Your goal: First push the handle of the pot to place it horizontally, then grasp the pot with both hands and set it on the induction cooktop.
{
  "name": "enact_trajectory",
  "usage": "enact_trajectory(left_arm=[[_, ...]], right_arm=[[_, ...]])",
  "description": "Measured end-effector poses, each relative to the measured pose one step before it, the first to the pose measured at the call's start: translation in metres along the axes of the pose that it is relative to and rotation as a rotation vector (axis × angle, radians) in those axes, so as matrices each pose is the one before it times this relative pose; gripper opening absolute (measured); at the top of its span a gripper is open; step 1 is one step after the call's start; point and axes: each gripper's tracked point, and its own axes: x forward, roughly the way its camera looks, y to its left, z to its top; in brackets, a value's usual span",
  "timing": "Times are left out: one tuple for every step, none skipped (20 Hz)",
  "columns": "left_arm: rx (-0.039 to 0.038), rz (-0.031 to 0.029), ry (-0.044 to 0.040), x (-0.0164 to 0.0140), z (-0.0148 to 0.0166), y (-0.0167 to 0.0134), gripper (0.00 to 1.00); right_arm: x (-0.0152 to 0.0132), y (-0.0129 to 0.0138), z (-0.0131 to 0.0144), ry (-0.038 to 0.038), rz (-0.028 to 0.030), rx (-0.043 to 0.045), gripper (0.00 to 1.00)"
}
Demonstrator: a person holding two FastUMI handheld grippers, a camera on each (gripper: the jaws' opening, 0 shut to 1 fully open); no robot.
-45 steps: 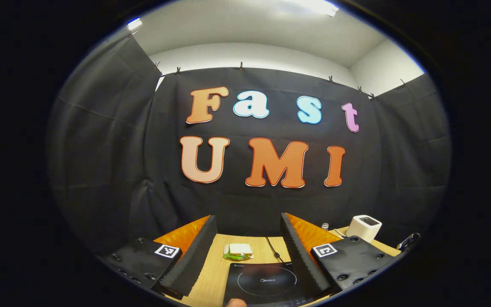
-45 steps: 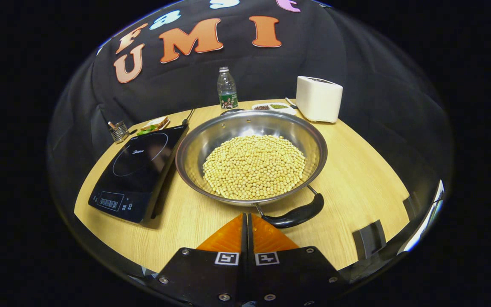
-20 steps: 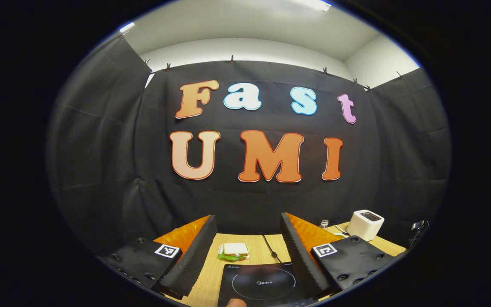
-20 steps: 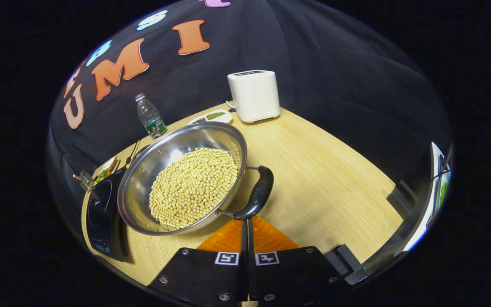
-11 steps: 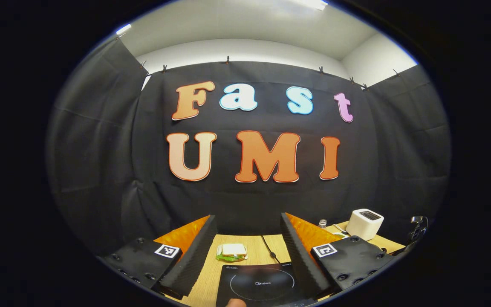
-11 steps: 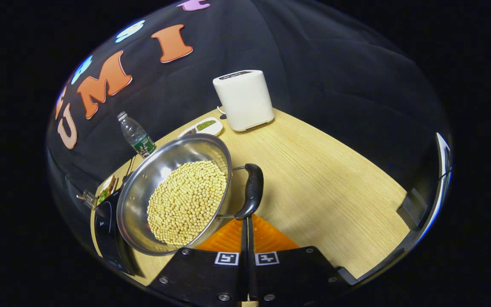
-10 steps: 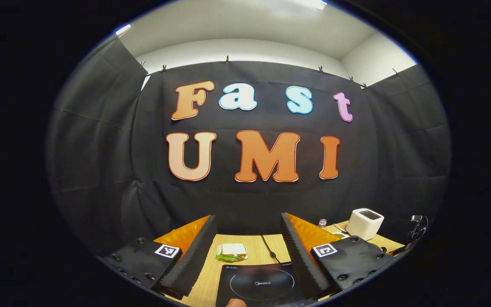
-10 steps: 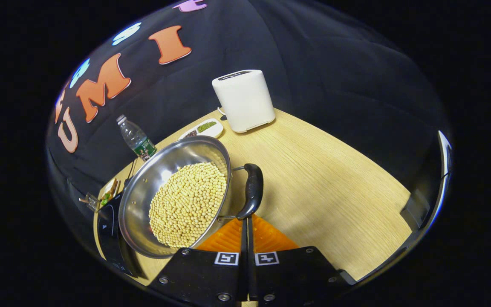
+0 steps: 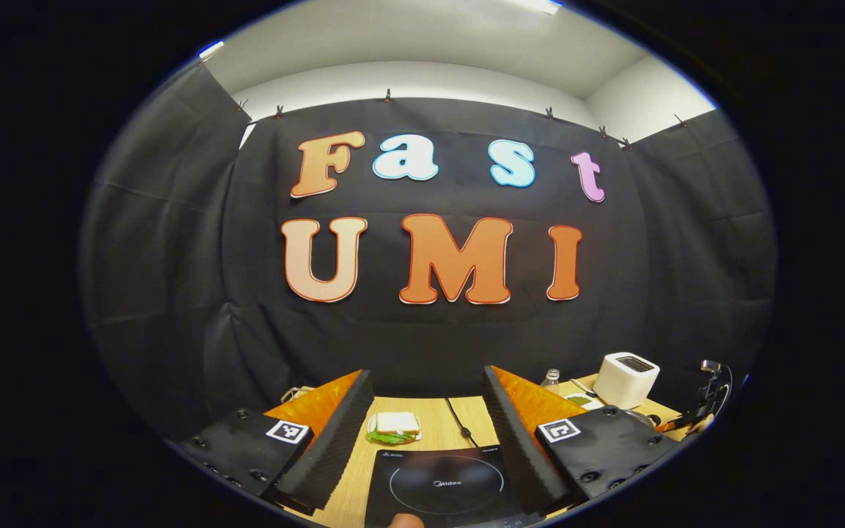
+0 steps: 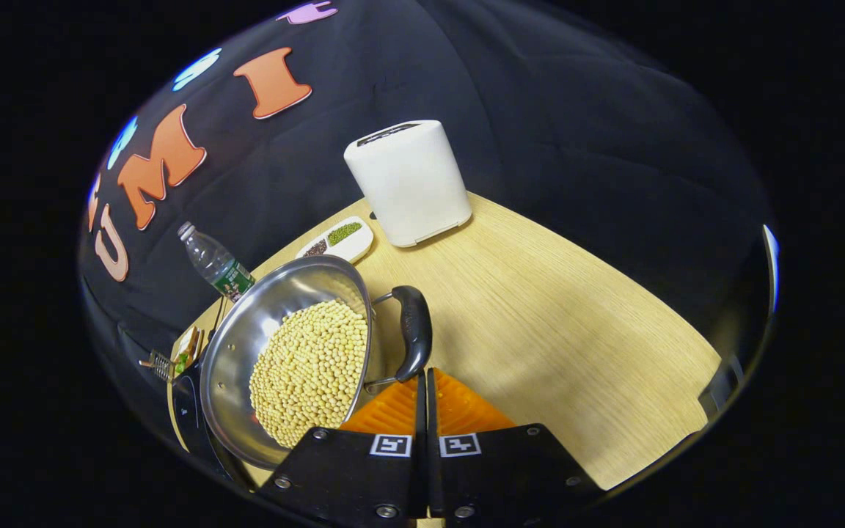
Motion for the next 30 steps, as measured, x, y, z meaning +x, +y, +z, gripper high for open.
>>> enact_trajectory(left_arm=[[0.00258,-0.00057,0.00291,0.00046,-0.00246,-0.00058,0.99],[-0.00233,0.00299,0.00245,0.00053,-0.00293,0.00051,0.99],[-0.00772,0.00242,0.00294,0.00062,-0.00361,-0.00045,0.99],[-0.00656,-0.00625,0.00464,0.00035,-0.00421,-0.00365,0.98],[-0.00345,-0.00452,0.00568,0.00100,-0.00461,-0.00211,0.98],[0.00169,-0.00122,0.00503,0.00088,-0.00407,-0.00081,0.99],[0.00720,-0.00009,0.00457,0.00018,-0.00423,-0.00094,0.99],[0.00876,0.00173,0.00512,0.00148,-0.00335,-0.00038,0.99],[0.00729,0.00132,0.00400,0.00133,-0.00341,-0.00181,0.99],[0.00345,-0.00159,0.00435,0.00241,-0.00326,-0.00205,0.98],[-0.00046,-0.00408,0.00354,0.00079,-0.00346,-0.00270,0.98],[-0.00005,-0.00489,0.00606,0.00083,-0.00420,-0.00390,0.98],[0.00141,-0.00340,0.00898,0.00101,-0.00452,-0.00371,0.98],[0.00156,-0.00308,0.01163,0.00163,-0.00614,-0.00278,0.97],[0.00048,-0.00600,0.01152,0.00275,-0.00607,-0.00412,0.98],[0.00020,-0.00758,0.01110,0.00200,-0.00626,-0.00544,0.98],[0.00011,-0.00439,0.01048,0.00284,-0.00575,-0.00429,0.98],[-0.00010,-0.00333,0.00819,0.00351,-0.00702,-0.00483,0.99],[-0.00543,0.00272,0.00262,0.00317,-0.00649,-0.00288,0.99],[-0.00529,0.00095,0.00479,0.00373,-0.00696,-0.00481,0.99],[-0.00659,-0.00235,0.00588,0.00283,-0.00699,-0.00465,0.99],[-0.00800,-0.00065,0.00731,0.00350,-0.00792,-0.00510,0.99],[-0.00910,0.00149,0.00529,0.00388,-0.00739,-0.00558,0.99],[-0.00716,0.00337,0.00276,0.00395,-0.00599,-0.00491,0.99],[-0.00551,0.00316,-0.00551,0.00517,-0.00553,-0.00593,0.97],[0.00123,0.00600,-0.00656,0.00597,-0.00580,-0.00592,0.99],[0.00298,0.00355,0.00147,0.00532,-0.00744,-0.00677,0.98],[0.00094,-0.00541,0.00094,0.00555,-0.00828,-0.00930,0.99],[-0.00629,-0.01311,0.00468,0.00505,-0.00824,-0.01123,0.97],[-0.00741,-0.01249,0.00894,0.00564,-0.00820,-0.00991,0.99]], right_arm=[[0.00299,0.00086,0.00260,-0.00103,-0.00339,-0.00109,0.00],[0.00418,0.00076,0.00323,-0.00191,-0.00368,-0.00166,0.00],[0.00348,0.00130,0.00302,-0.00269,-0.00250,-0.00049,0.00],[0.00333,0.00082,0.00220,0.00103,-0.00166,-0.00045,0.00],[0.00281,0.00007,0.00271,-0.00062,-0.00239,0.00029,0.00],[0.00411,0.00094,0.00252,-0.00160,-0.00256,0.00272,0.00],[0.00309,0.00032,0.00274,-0.00063,-0.00115,0.00317,0.00],[0.00395,0.00183,0.00349,0.00031,-0.00038,0.00074,0.00],[0.00409,-0.00079,0.00079,0.00824,-0.00447,-0.00881,0.00],[0.00353,-0.00216,-0.00008,0.01700,-0.01264,-0.00527,0.00],[0.00261,0.00108,0.00141,0.01049,-0.00553,-0.00062,0.00],[0.00348,0.00149,0.00357,0.00084,-0.00001,-0.00071,0.00],[0.00170,-0.00067,0.00196,0.00531,-0.00144,-0.00325,0.00],[0.00185,0.00150,0.00285,0.00004,-0.00316,-0.00192,0.00],[0.00245,0.00080,0.00174,0.00340,-0.00480,-0.00516,0.00],[0.00193,0.00114,0.00233,0.00076,-0.00613,-0.00721,0.00],[0.00212,0.00154,0.00206,-0.00036,-0.00568,-0.00877,0.00],[0.00246,0.00112,0.00237,0.00065,-0.00381,-0.00824,0.00],[0.00096,0.00069,0.00258,0.00187,-0.00131,-0.00718,0.00],[0.00217,0.00165,0.00246,-0.00043,0.00025,-0.00382,0.00],[0.00254,0.00057,0.00117,0.00085,0.00197,-0.00534,0.00],[0.00200,0.00051,0.00179,-0.00280,0.00316,-0.00515,0.00],[0.00084,0.00167,0.00153,-0.00124,0.00306,-0.00508,0.00],[0.00035,0.00015,0.00051,0.00053,0.00259,-0.00637,0.00],[-0.00096,-0.00091,-0.00017,0.00118,0.00120,-0.00383,0.00],[-0.00125,-0.00095,0.00014,-0.00375,-0.00171,-0.00902,0.00],[-0.00557,-0.00522,0.00299,-0.01700,-0.01223,-0.01800,0.00],[-0.00478,-0.00854,0.00440,-0.02190,-0.03095,-0.02110,0.00],[-0.00534,-0.00732,0.00540,-0.02086,-0.01757,-0.01114,0.00],[-0.00695,-0.00277,0.00656,-0.02103,0.00726,0.00108,0.00]])
